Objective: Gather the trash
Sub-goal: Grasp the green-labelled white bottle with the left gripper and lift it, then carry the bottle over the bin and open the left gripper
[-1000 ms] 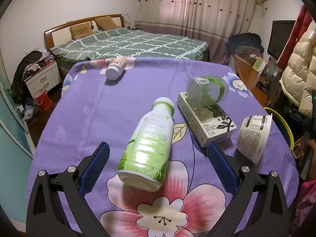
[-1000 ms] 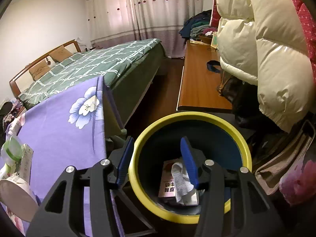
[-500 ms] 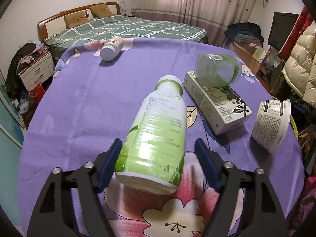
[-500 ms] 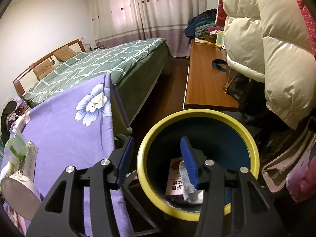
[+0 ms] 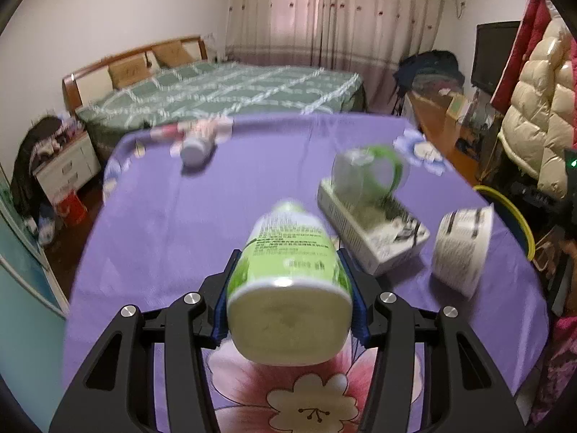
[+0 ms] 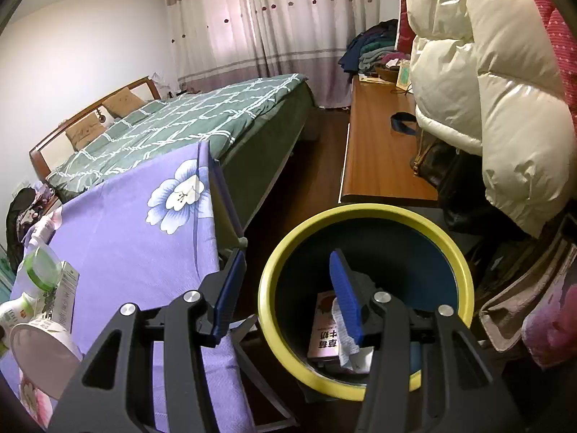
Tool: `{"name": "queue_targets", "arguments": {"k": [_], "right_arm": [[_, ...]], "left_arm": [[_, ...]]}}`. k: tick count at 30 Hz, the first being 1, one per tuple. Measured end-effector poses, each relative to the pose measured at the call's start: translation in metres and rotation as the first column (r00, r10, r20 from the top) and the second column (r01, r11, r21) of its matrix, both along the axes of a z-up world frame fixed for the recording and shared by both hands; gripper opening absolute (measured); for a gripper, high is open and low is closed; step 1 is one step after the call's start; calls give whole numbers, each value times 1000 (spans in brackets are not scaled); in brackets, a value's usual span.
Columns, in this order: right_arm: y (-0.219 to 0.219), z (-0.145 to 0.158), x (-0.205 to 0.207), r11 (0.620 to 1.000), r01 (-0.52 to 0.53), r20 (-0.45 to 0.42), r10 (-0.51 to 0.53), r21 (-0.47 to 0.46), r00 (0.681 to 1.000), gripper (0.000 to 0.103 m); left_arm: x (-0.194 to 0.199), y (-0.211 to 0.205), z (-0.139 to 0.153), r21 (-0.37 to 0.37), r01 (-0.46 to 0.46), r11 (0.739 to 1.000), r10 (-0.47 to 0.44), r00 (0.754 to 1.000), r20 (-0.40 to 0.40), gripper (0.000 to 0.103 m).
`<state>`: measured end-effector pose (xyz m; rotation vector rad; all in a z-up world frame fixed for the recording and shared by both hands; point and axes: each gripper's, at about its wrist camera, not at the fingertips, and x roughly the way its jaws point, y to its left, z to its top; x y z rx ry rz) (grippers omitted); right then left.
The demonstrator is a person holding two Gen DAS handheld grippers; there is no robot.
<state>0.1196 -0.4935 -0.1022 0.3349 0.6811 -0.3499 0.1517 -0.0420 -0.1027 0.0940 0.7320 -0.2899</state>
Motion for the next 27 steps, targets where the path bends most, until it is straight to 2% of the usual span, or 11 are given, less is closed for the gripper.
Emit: {"name": "queue_targets", "arguments": {"k": [6, 13, 21, 27], "right_arm": [[1, 1, -1, 1000, -3, 7, 3, 2, 1000, 47], [-1, 3, -5, 1000, 5, 15, -5, 6, 1000, 47], [-4, 2, -6, 1000, 7, 14, -7, 9, 1000, 47], [-8, 1, -10, 1000, 10, 25, -10, 21, 1000, 47]], "left_arm": [[-2, -4, 32, 3, 4, 1000, -4, 998, 68, 51], [13, -13, 41, 13, 3, 1000, -4, 996, 85, 51], [48, -22, 45, 7, -3, 1000, 2, 996, 86, 51], [43, -40, 74, 23, 21, 1000, -24, 991, 131, 51]]}}
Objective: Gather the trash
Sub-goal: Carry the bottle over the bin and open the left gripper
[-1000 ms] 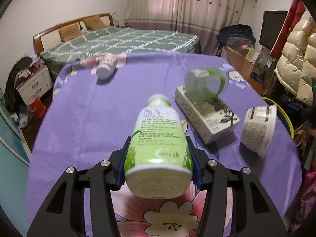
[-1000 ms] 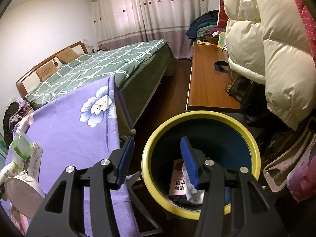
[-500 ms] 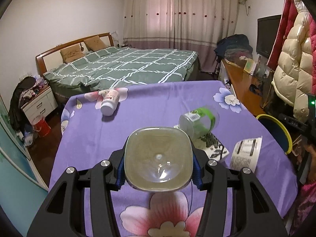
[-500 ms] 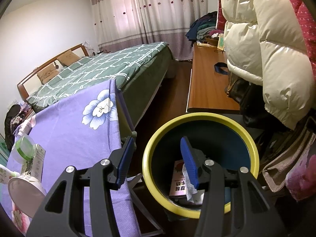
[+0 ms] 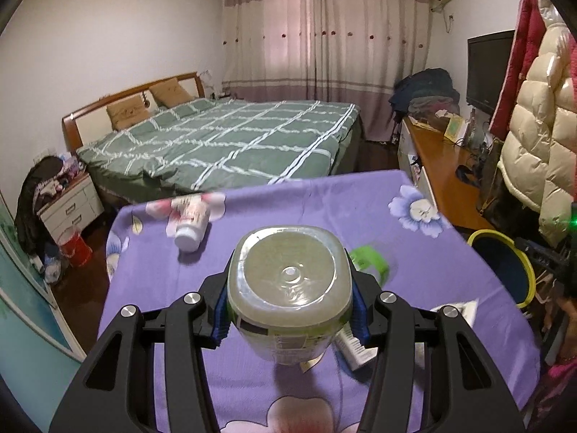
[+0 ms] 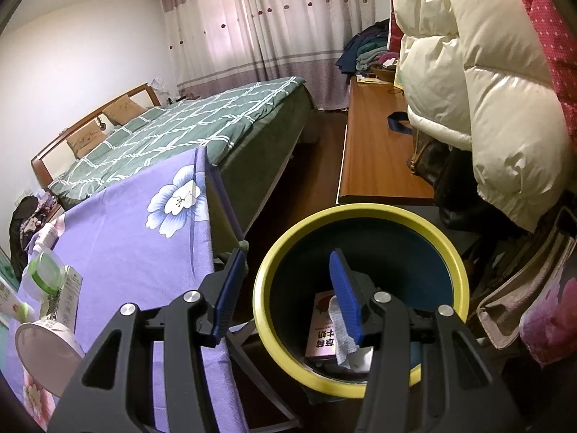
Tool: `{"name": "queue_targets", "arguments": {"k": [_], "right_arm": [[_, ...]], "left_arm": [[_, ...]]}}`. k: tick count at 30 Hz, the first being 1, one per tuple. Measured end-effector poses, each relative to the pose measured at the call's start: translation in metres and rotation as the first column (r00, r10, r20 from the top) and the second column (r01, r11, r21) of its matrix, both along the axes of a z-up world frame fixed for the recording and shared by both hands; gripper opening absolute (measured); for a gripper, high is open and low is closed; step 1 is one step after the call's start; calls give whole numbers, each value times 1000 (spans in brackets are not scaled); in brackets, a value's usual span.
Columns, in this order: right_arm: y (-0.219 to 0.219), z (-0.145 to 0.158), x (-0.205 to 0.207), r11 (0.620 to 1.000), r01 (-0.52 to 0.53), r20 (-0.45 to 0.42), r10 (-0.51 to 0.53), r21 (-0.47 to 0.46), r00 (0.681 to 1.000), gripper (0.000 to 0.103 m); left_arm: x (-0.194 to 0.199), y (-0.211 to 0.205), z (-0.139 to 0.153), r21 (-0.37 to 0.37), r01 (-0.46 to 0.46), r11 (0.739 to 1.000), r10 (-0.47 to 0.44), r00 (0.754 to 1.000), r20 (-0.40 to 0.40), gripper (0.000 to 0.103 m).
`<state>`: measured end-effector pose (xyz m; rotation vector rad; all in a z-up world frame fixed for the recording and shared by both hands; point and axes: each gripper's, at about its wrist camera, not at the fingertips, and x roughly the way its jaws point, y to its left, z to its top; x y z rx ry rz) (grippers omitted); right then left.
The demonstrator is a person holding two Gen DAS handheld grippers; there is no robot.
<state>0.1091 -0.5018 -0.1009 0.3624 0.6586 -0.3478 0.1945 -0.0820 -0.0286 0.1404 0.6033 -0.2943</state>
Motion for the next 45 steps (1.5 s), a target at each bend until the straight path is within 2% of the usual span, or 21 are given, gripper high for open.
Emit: {"name": "queue_targets", "arguments": {"k": [7, 10, 15, 22, 32, 35, 36, 37, 38, 39, 42, 45], "right_arm": [[-7, 7, -13, 1000, 6, 39, -6, -8, 999, 47], [-13, 10, -22, 1000, 19, 52, -18, -15, 999, 47], [-27, 10, -40, 999, 40, 49, -38, -29, 998, 47], [-46, -1, -64, 997, 62, 22, -61, -37, 998, 47], [-78, -22, -85, 994, 108, -17, -108, 2, 994, 47], [-82, -25, -90, 992, 123, -23, -123, 1, 992, 47], [-84, -26, -92, 992, 129, -25, -129, 3, 991, 47], [-86, -27, -94, 991, 133, -27, -133, 5, 991, 47], [-87, -28, -96, 990, 138, -29, -138, 7, 990, 47], [-86, -28, -97, 990, 141, -30, -141, 8, 990, 47], [-84, -30, -100, 990, 144, -33, -143, 8, 989, 47], [-78, -30, -98, 991, 130, -33, -130, 13, 991, 47]], "left_arm": [[-17, -42, 52, 13, 73, 997, -74, 996, 55, 51], [-22, -77, 74, -2, 134, 991, -134, 988, 70, 51], [-27, -141, 86, -17, 242, 970, -241, 968, 64, 51], [-29, -247, 71, -57, 396, 917, -397, 918, 0, 51], [-29, -381, 9, -49, 511, 858, -514, 851, -108, 51], [-28, -407, -6, -44, 525, 850, -526, 842, -123, 51], [-26, -411, -9, -39, 524, 851, -524, 842, -130, 52], [-25, -415, -13, -34, 520, 854, -519, 844, -137, 57], [-24, -420, -17, -27, 509, 860, -507, 851, -138, 74], [-24, -420, -19, -20, 493, 870, -491, 861, -133, 80], [-27, -408, -14, -31, 476, 879, -476, 871, -118, 82], [-33, -375, 3, -56, 449, 892, -452, 887, -95, 85]]}}
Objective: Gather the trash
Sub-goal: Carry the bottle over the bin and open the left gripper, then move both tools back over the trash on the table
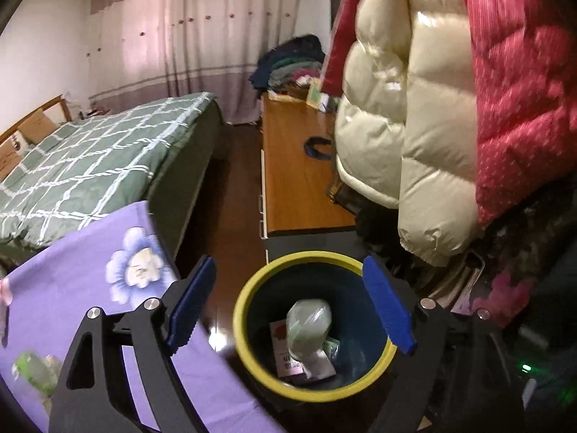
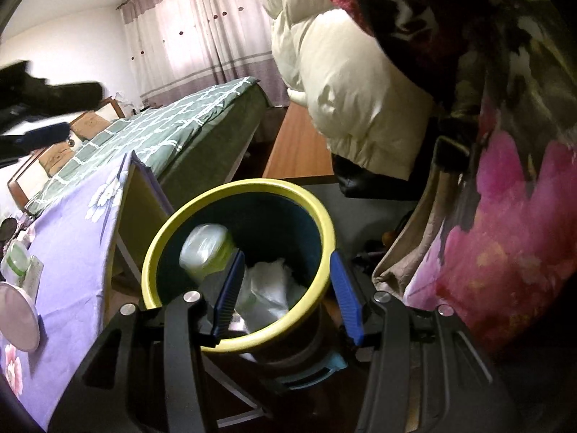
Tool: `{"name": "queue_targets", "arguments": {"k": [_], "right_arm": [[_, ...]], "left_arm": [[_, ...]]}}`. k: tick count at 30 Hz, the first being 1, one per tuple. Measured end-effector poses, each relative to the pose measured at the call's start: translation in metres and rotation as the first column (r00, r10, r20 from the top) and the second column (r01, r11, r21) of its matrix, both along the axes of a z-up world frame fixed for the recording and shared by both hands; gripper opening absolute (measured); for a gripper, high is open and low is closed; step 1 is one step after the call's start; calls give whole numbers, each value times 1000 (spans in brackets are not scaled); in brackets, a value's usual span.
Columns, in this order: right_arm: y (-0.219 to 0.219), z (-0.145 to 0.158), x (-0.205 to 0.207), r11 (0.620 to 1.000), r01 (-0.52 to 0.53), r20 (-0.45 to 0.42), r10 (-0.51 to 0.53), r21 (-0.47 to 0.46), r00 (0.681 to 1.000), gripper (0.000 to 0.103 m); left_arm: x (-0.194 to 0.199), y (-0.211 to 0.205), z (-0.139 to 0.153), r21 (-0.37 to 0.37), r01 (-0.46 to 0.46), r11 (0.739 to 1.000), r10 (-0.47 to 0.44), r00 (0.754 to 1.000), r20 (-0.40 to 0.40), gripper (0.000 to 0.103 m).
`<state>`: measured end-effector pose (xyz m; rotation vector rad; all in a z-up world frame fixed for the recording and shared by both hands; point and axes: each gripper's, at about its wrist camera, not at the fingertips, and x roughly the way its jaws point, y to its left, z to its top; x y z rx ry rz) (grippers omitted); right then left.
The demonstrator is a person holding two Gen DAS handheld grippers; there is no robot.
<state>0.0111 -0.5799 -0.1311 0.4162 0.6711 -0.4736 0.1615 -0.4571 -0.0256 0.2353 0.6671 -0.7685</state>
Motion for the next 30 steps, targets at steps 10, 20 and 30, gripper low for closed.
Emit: {"name": "queue_targets", "arguments": {"k": [10, 20, 30], "right_arm": [[47, 13, 21, 993, -115, 22, 115, -16, 993, 48], [115, 33, 46, 961, -273, 33, 274, -36, 961, 49], [201, 38, 70, 884, -466, 21, 466, -26, 884, 49]], "left_arm": [[-29, 142, 44, -93, -164, 982, 174, 978, 113, 95], [-24, 299, 36, -127, -415, 901, 427, 901, 82, 96], [-39, 427, 11, -138, -597, 790, 608, 792, 52, 96]]}}
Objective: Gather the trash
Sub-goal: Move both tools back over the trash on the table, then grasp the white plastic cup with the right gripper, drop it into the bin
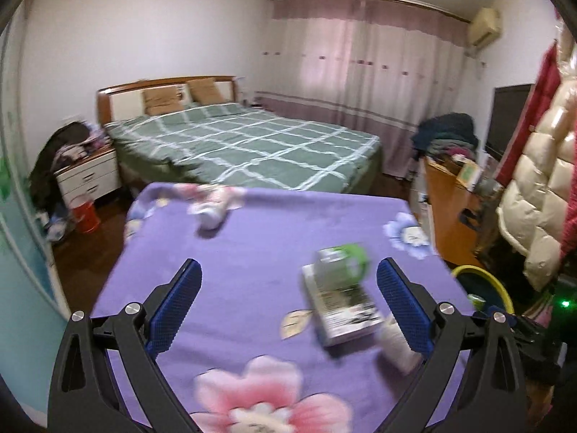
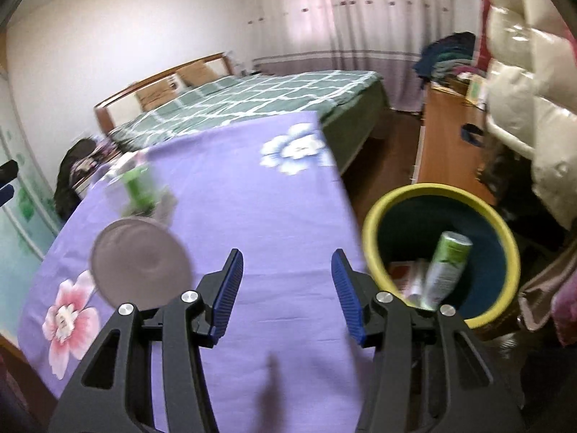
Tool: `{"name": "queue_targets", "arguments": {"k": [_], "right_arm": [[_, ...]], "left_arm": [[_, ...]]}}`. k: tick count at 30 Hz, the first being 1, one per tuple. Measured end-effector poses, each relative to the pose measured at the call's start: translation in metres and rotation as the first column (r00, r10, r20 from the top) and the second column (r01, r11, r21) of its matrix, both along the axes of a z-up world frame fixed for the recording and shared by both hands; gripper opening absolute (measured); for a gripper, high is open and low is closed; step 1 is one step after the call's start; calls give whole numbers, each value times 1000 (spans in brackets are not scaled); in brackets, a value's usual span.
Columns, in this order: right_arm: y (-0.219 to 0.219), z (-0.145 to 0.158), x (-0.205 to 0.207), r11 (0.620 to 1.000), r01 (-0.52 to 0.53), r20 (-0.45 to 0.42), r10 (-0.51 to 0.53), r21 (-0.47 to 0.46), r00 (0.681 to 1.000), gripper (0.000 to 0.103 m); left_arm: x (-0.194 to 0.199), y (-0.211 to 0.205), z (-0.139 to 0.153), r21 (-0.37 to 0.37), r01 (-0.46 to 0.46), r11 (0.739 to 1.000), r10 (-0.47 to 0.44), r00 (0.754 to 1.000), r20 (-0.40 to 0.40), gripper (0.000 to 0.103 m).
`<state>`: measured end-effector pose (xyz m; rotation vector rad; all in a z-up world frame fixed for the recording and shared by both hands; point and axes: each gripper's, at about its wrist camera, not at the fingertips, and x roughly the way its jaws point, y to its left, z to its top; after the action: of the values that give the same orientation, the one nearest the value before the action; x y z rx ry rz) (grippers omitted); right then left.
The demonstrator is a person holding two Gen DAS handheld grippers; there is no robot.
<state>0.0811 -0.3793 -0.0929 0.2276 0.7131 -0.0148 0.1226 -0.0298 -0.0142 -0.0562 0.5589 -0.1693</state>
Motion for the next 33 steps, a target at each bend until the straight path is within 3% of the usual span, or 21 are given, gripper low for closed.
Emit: {"name": "queue_targets", "arguments": {"k": [8, 15, 17, 19, 21, 28, 33], "right_arm": [[41, -7, 21, 992, -125, -38, 125, 3, 991, 49], [55, -21, 54, 980, -193, -80, 197, 54, 977, 49], [59, -22, 58, 977, -200, -79, 205, 73, 976, 44], [60, -23, 60, 976, -202, -77, 209, 85, 975, 18], [59, -23, 58, 973, -207, -71, 214, 101, 974, 9], [42, -15, 49, 980, -164, -45, 170, 111, 984, 5], [4, -12, 42, 990, -59, -31, 63, 132, 998, 5]], "left_arm": [[-5, 37, -18, -22, -75, 997, 74, 997, -29, 96], [-7, 16, -18, -2, -44, 999, 44, 998, -33, 96], [-6, 12, -19, 2, -37, 999, 37, 999, -38, 96], [-4, 9, -21, 7, -30, 1000, 31, 999, -43, 96], [-2, 7, -23, 12, -27, 1000, 27, 998, -49, 96], [5, 0, -29, 12, -16, 1000, 16, 998, -68, 96], [7, -8, -32, 20, 2, 1000, 0, 997, -73, 96]]}}
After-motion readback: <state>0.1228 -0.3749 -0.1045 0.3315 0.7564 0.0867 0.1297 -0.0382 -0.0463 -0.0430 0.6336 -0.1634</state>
